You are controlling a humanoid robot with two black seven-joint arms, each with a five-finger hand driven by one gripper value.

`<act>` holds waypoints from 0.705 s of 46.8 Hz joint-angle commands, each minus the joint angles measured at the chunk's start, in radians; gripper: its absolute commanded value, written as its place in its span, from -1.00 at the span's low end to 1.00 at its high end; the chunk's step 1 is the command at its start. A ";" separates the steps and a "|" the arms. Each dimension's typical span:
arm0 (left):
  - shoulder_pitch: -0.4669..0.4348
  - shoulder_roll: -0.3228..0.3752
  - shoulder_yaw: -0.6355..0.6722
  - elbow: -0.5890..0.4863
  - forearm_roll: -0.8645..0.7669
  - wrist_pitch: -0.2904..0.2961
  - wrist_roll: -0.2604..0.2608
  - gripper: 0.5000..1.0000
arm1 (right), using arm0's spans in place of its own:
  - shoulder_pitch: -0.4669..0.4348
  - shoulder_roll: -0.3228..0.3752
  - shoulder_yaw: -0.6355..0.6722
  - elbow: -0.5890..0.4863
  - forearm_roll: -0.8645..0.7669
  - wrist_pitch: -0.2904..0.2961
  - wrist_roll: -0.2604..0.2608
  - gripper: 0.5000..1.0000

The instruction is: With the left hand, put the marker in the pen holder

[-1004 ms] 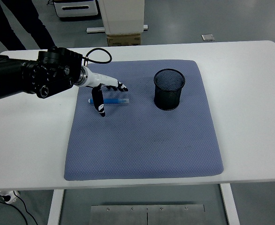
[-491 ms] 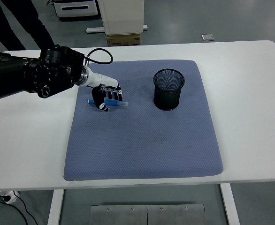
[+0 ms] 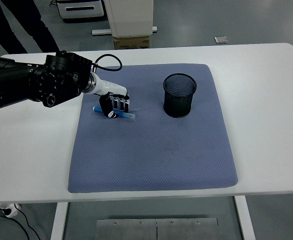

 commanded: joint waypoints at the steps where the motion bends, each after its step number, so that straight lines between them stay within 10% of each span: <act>1: 0.001 -0.001 0.000 -0.001 0.000 0.002 -0.001 -0.71 | 0.000 0.000 0.000 0.001 0.001 0.000 -0.001 1.00; 33: 0.008 0.000 -0.005 0.007 0.010 -0.004 -0.004 -1.00 | 0.000 0.000 0.000 -0.001 0.001 0.000 -0.001 1.00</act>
